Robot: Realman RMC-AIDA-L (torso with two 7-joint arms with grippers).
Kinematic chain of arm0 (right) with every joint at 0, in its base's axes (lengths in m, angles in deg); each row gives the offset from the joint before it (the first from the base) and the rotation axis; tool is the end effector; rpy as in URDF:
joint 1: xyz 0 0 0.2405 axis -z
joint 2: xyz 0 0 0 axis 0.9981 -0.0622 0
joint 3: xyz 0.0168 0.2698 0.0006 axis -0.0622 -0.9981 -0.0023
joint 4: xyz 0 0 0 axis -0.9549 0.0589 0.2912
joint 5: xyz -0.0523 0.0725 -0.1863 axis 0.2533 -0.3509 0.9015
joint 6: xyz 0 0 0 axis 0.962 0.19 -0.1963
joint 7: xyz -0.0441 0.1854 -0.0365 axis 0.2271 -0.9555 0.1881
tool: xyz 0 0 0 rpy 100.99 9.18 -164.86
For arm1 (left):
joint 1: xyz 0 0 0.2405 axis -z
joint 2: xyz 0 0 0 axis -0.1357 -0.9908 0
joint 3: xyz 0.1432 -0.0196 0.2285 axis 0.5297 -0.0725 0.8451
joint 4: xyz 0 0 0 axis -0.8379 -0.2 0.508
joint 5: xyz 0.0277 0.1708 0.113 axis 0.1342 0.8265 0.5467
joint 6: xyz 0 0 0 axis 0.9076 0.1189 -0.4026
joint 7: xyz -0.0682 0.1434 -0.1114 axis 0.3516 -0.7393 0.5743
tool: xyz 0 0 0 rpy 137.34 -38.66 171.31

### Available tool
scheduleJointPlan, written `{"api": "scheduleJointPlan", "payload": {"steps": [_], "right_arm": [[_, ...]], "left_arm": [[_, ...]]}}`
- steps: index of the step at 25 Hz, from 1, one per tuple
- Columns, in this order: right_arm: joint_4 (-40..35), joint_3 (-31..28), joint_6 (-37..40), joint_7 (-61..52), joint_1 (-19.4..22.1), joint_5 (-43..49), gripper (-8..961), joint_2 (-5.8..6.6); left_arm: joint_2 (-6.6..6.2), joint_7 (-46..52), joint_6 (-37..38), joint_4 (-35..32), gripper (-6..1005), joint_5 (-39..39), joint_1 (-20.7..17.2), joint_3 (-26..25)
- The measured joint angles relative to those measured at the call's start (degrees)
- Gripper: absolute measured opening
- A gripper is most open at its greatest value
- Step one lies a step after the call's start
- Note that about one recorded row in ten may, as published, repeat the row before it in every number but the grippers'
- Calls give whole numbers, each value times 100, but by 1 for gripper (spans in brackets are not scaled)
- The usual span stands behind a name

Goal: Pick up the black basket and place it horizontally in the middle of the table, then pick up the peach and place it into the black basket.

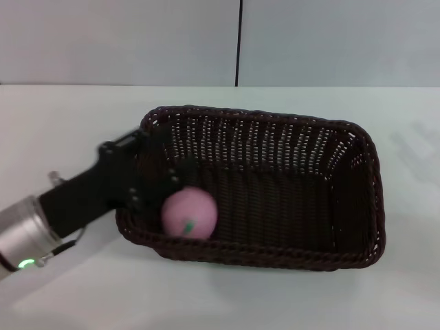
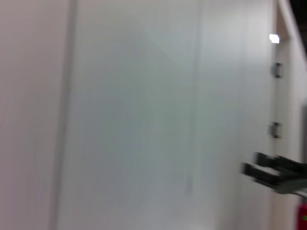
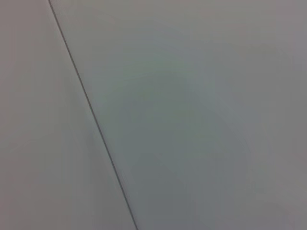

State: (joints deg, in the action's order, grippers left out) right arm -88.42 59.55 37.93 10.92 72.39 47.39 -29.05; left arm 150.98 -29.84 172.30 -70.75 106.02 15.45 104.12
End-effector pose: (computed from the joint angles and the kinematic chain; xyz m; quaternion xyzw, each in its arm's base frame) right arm 0.3040 0.3070 0.0243 -0.7124 0.2694 0.5216 0.3845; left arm -0.2594 0.2896 -0.0645 -0.8610 -0.1417 -0.4241 0.2424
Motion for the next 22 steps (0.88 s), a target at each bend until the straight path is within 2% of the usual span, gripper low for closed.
{"api": "scheduleJointPlan", "payload": {"steps": [2, 3, 5, 9, 10, 11, 12, 15, 17, 22], "right_arm": [[0, -22, 0, 92, 45, -1, 610, -1], [6, -47, 0, 147, 70, -2, 610, -4], [127, -216, 1, 327, 107, -7, 610, -6], [631, -934, 6, 1092, 130, -12, 610, -10], [810, -1198, 19, 1360, 133, -13, 610, -12], [997, -1473, 37, 1628, 138, -12, 610, -15], [1112, -1653, 52, 1829, 141, -14, 610, -18], [1586, -2351, 125, 2750, 148, -14, 610, -26], [1653, -2437, 151, 2900, 148, -14, 611, -27], [1671, -2436, 189, 3261, 105, 40, 611, -17]], "left_arm": [[0, 0, 0, 0, 532, 0, 0, 0], [-5, -25, -4, -14, 553, -2, -68, -178], [-18, -641, -26, 25, 594, -23, -486, -1295], [-17, -1301, -50, 310, 677, -65, -787, -2224], [-19, -1588, -51, 473, 734, -67, -898, -2581], [-19, -1588, -51, 473, 792, -67, -898, -2581], [-20, -2028, -48, 739, 849, -70, -1081, -3088], [-20, -2274, -48, 890, 849, -71, -1178, -3341], [-16, -2541, -67, 1054, 849, -69, -1287, -3564], [-10, -2575, -191, 1105, 849, -68, -1315, -3609]]}}
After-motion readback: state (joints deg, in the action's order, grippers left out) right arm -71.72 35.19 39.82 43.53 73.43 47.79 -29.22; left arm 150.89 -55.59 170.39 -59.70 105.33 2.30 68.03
